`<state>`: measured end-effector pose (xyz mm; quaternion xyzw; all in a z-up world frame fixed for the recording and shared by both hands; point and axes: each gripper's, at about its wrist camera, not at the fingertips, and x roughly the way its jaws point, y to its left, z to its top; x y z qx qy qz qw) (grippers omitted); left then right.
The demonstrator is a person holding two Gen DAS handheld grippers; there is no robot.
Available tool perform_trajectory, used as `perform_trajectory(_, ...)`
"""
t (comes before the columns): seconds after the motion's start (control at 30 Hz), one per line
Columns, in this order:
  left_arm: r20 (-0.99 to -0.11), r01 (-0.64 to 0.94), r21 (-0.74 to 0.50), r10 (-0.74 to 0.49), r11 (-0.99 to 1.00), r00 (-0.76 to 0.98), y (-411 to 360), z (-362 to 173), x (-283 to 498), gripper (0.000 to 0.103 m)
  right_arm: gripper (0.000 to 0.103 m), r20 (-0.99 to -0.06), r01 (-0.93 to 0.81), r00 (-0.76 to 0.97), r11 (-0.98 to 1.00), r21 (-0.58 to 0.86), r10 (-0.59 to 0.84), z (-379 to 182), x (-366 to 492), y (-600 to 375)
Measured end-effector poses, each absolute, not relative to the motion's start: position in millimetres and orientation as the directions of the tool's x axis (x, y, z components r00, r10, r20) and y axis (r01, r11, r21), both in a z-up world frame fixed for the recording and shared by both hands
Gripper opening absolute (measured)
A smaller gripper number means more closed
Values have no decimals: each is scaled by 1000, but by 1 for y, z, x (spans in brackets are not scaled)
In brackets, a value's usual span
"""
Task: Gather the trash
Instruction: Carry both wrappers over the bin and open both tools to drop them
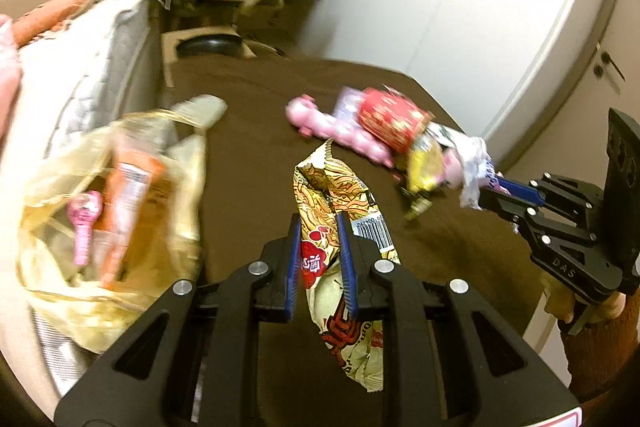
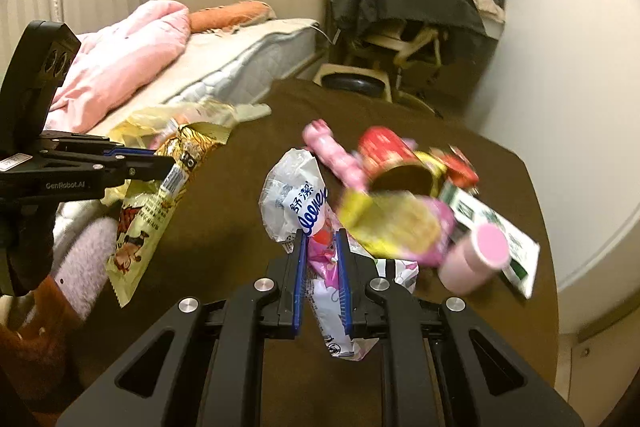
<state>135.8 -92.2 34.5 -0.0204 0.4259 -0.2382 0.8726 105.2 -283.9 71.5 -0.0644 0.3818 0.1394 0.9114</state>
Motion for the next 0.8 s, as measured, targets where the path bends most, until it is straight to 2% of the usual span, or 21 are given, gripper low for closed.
perform_trajectory(0.33,-691,252,-229,-339,940,639,19,48,159,17,14,-698,-375,652,926,44,297,87,152,-208)
perform_trajectory(0.57,-675,126,-245,-262,961,690,93,36,185,17,14,-705,-425,626,904,51,334,85,183,-153)
perform_trajectory(0.7,-662,79,-257,-234,963,712,111,21,200,17,14,-706,-446,597,889,105,382,77,206,-132)
perform_trajectory(0.8,-672,103,-250,-249,963,698,105,6,208,17,14,-704,-464,583,878,120,405,73,218,-117)
